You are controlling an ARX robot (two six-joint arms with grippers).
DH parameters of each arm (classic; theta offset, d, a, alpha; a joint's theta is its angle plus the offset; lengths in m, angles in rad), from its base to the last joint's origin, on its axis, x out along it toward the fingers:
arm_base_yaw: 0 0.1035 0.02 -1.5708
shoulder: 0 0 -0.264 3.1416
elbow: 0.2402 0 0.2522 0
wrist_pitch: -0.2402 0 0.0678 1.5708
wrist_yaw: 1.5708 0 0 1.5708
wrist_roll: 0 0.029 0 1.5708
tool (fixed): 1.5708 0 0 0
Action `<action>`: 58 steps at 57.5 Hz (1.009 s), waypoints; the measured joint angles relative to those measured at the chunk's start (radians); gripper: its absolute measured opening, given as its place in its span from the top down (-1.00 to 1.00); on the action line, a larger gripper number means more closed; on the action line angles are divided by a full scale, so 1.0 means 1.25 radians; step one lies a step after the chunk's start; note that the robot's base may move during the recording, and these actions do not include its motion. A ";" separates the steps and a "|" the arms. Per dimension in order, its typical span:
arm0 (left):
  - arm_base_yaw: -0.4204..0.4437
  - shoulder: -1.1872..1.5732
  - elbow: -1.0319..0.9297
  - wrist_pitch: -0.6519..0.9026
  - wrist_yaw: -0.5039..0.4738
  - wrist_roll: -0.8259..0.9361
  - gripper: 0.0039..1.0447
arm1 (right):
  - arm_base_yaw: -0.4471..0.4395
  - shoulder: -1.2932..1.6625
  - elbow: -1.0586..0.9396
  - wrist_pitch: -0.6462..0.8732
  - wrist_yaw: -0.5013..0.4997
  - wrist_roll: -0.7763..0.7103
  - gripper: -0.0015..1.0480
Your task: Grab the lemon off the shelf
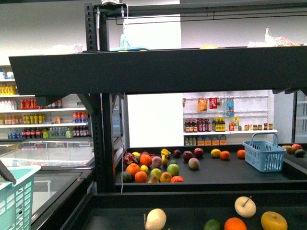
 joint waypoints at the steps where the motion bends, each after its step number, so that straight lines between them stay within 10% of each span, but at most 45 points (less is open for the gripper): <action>1: 0.000 -0.005 -0.004 0.000 0.000 0.000 0.96 | 0.000 0.000 0.000 0.000 0.000 0.000 -0.95; 46: 0.000 -0.177 -0.069 -0.103 0.000 0.001 0.96 | 0.000 0.000 0.000 0.000 0.000 0.000 -0.95; 58: 0.000 -0.177 -0.069 -0.103 0.000 0.000 0.25 | 0.000 0.000 0.000 0.000 0.000 0.000 -0.95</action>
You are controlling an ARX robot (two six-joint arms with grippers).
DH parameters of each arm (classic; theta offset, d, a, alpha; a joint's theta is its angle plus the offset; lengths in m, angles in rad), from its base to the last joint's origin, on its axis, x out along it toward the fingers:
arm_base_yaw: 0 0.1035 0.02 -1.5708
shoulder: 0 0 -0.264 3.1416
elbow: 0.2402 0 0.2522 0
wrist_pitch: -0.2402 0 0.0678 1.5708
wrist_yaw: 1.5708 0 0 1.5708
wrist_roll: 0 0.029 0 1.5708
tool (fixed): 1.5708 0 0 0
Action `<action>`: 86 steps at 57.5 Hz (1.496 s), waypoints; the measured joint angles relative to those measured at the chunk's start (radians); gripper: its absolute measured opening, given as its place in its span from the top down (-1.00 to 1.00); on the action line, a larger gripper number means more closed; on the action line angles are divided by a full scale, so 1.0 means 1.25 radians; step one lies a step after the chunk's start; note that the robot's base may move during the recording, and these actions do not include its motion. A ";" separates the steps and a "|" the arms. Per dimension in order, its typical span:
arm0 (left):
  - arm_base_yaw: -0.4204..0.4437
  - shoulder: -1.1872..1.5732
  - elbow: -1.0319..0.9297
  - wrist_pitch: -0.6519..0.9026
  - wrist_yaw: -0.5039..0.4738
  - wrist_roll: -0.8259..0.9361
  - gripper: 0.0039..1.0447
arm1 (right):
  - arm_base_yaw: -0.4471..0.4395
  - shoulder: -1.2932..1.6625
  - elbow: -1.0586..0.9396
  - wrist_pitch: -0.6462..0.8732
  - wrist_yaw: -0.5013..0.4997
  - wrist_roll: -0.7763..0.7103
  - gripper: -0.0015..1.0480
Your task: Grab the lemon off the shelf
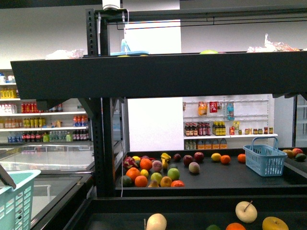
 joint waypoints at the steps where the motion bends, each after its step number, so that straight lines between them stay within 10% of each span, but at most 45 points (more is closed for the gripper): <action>1: 0.000 0.000 0.000 0.000 0.000 0.000 0.18 | 0.000 0.000 0.000 0.000 0.000 0.000 -0.95; 19: 0.000 0.000 0.000 0.000 0.000 0.002 -0.89 | 0.000 0.000 0.000 0.000 0.001 0.000 -0.95; 86: 0.000 -0.002 0.000 0.000 0.000 0.002 -0.86 | 0.000 -0.002 0.000 0.000 0.001 0.000 -0.95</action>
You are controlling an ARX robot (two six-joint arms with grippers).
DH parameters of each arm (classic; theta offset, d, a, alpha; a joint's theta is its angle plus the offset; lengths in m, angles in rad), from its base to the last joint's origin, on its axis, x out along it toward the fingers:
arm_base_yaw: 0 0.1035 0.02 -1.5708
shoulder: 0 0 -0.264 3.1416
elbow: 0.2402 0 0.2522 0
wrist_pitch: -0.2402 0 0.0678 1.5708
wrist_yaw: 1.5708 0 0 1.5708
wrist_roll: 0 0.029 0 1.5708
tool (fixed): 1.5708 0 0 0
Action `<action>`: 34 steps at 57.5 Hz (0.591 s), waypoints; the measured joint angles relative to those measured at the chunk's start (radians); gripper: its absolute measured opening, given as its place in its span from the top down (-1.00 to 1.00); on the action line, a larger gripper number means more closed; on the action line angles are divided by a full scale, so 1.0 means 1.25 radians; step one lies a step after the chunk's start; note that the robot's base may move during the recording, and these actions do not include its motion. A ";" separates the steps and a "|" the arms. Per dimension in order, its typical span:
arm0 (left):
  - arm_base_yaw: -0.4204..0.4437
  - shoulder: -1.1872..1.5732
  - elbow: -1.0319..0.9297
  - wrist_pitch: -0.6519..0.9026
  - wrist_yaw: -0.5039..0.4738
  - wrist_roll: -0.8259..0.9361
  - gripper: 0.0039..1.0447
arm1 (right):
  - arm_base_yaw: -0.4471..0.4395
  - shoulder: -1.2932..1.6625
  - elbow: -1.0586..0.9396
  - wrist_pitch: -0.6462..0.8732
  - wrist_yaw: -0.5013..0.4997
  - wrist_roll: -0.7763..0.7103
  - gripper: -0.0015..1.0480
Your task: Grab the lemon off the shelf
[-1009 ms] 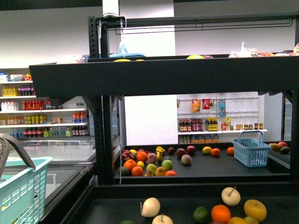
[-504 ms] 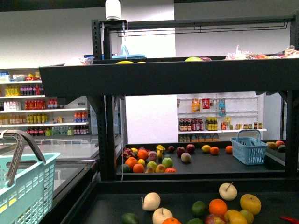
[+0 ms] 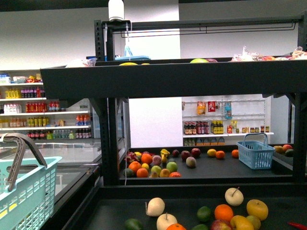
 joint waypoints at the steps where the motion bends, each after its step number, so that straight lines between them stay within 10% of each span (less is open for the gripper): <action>1: 0.000 0.000 0.000 0.000 0.000 0.000 -0.86 | 0.000 0.000 0.000 0.000 0.000 0.000 -0.95; 34: 0.000 0.000 0.000 0.000 0.000 0.000 -0.86 | 0.000 0.000 0.000 0.000 0.000 0.000 -0.95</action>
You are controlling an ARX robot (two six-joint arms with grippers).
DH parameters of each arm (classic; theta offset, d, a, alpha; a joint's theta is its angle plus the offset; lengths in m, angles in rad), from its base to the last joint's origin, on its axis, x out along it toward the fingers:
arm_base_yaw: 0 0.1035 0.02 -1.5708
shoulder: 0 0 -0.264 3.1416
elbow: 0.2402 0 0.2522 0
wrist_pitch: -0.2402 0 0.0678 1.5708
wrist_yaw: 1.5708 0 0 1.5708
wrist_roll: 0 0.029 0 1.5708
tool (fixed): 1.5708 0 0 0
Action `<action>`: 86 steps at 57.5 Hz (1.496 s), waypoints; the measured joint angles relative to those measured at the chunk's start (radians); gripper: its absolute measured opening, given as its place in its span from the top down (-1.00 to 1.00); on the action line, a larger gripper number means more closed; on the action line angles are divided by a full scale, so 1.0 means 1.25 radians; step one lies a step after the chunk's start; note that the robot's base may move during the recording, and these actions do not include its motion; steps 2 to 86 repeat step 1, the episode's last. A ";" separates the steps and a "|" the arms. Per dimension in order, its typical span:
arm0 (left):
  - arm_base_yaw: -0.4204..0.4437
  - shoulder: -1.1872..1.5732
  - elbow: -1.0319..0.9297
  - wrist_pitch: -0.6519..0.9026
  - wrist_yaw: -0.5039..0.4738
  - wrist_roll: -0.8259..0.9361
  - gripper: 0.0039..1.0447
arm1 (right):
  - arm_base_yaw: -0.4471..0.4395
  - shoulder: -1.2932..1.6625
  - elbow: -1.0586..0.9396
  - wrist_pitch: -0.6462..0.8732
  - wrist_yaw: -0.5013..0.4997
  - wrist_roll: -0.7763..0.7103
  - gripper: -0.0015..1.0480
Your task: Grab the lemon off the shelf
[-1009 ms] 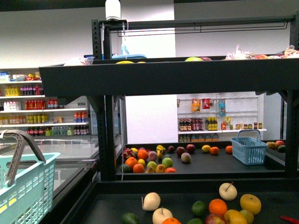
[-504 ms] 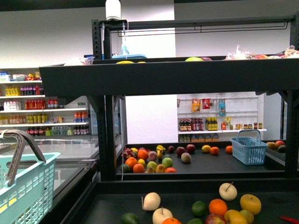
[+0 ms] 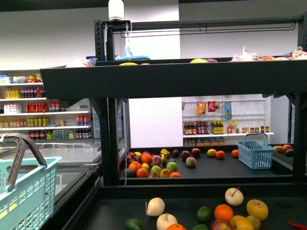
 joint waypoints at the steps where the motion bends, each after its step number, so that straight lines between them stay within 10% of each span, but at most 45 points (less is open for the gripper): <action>1: 0.000 0.000 0.000 0.000 0.000 0.000 -0.86 | 0.000 0.000 0.000 0.000 0.000 0.000 -0.95; 86: 0.000 0.000 0.000 0.000 0.000 0.000 -0.86 | 0.000 0.000 0.000 0.000 0.000 0.000 -0.95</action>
